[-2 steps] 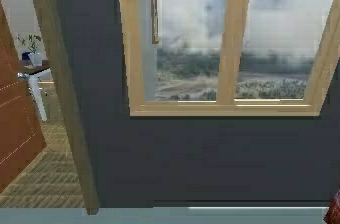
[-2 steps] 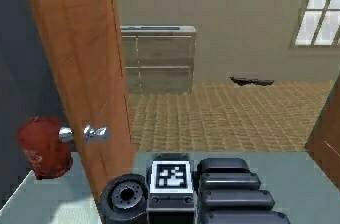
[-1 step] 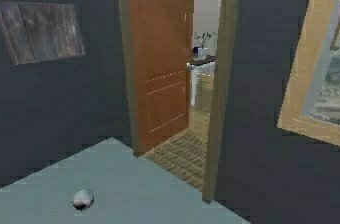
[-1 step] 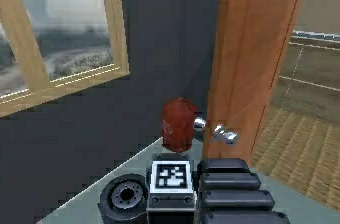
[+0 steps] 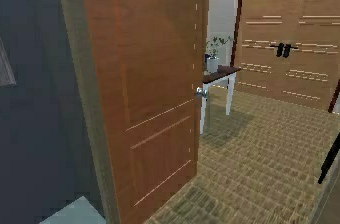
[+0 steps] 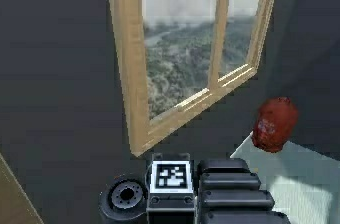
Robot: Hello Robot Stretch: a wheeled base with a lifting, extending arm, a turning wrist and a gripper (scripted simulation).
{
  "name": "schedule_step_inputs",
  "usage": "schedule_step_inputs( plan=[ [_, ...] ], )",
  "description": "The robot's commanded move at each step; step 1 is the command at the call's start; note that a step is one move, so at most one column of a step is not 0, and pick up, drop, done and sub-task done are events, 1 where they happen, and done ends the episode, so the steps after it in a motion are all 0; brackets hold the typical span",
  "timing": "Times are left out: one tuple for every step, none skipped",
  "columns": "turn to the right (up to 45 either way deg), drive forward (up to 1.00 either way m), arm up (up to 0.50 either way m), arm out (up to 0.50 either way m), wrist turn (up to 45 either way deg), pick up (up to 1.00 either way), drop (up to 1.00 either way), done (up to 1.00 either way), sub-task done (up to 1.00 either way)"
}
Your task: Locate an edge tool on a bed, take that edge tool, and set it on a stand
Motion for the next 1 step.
schedule_step_inputs(
  plan=[
    [-9.0, 0.0, 0.0, 0.0, 0.0, 0.0, 0.0, 0.0, 0.0]
  ],
)
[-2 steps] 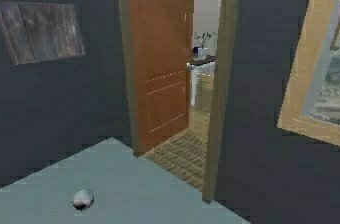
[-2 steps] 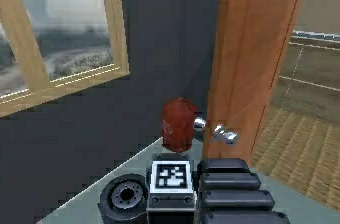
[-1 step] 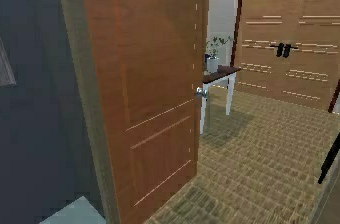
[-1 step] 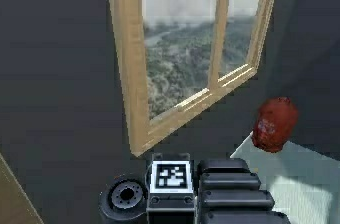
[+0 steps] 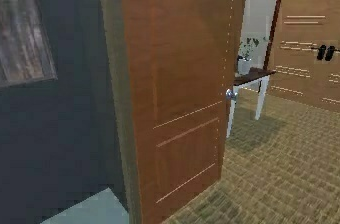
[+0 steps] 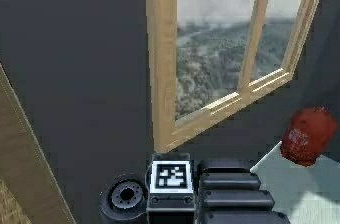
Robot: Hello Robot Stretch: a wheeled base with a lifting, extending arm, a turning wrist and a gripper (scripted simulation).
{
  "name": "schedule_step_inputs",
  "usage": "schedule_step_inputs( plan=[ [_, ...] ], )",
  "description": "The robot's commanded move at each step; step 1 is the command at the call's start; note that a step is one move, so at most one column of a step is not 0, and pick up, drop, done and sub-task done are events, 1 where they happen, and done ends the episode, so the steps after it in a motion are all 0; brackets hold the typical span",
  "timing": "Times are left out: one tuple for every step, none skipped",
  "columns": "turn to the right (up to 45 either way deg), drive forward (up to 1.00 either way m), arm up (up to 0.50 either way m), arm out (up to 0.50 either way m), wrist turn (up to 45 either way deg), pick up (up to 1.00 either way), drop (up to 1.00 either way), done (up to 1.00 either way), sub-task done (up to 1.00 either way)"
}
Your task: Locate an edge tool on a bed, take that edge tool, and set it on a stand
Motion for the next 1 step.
schedule_step_inputs(
  plan=[
    [0.0, 0.4, 0.0, 0.0, 0.0, 0.0, 0.0, 0.0, 0.0]
  ],
)
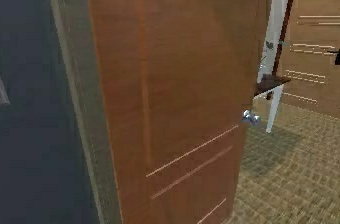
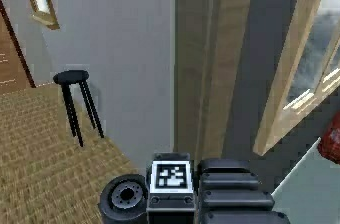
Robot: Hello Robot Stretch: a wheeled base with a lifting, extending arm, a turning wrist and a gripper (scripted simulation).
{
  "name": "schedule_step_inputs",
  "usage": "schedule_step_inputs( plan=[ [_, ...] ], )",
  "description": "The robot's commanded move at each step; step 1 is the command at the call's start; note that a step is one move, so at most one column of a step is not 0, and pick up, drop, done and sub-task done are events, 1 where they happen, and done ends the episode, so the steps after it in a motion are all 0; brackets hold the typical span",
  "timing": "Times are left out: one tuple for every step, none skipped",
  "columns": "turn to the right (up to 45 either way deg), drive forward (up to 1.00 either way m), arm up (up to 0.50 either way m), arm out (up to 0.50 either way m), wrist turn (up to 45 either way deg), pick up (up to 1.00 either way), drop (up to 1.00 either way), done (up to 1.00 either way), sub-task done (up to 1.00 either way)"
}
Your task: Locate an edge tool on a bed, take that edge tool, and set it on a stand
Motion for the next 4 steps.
schedule_step_inputs(
  plan=[
    [45.0, 0.0, 0.0, 0.0, 0.0, 0.0, 0.0, 0.0, 0.0],
    [0.0, 1.0, 0.0, 0.0, 0.0, 0.0, 0.0, 0.0, 0.0],
    [9.0, 0.0, 0.0, 0.0, 0.0, 0.0, 0.0, 0.0, 0.0],
    [0.0, 0.25, 0.0, 0.0, 0.0, 0.0, 0.0, 0.0, 0.0]
  ],
)
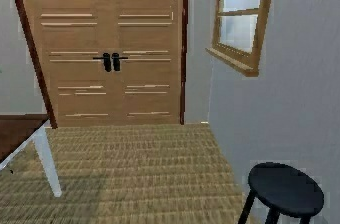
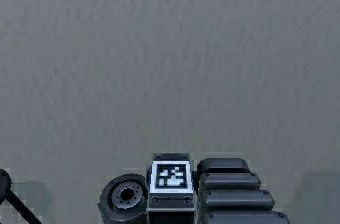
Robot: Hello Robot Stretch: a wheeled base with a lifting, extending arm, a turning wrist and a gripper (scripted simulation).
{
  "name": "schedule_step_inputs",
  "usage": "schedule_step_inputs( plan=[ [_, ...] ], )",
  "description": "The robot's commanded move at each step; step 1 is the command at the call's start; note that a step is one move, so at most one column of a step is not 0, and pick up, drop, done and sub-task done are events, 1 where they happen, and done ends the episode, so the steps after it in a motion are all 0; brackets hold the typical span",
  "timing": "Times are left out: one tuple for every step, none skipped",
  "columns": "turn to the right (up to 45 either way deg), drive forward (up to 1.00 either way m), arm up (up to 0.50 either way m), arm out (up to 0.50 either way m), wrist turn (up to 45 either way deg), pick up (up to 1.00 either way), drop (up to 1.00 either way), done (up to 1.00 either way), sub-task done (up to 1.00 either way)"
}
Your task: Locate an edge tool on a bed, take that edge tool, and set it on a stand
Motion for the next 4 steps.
schedule_step_inputs(
  plan=[
    [-21.0, 0.0, 0.0, 0.0, 0.0, 0.0, 0.0, 0.0, 0.0],
    [0.0, 1.0, 0.0, 0.0, 0.0, 0.0, 0.0, 0.0, 0.0],
    [0.0, 0.7, 0.0, 0.0, 0.0, 0.0, 0.0, 0.0, 0.0],
    [-39.0, 0.0, 0.0, 0.0, 0.0, 0.0, 0.0, 0.0, 0.0]
  ],
)
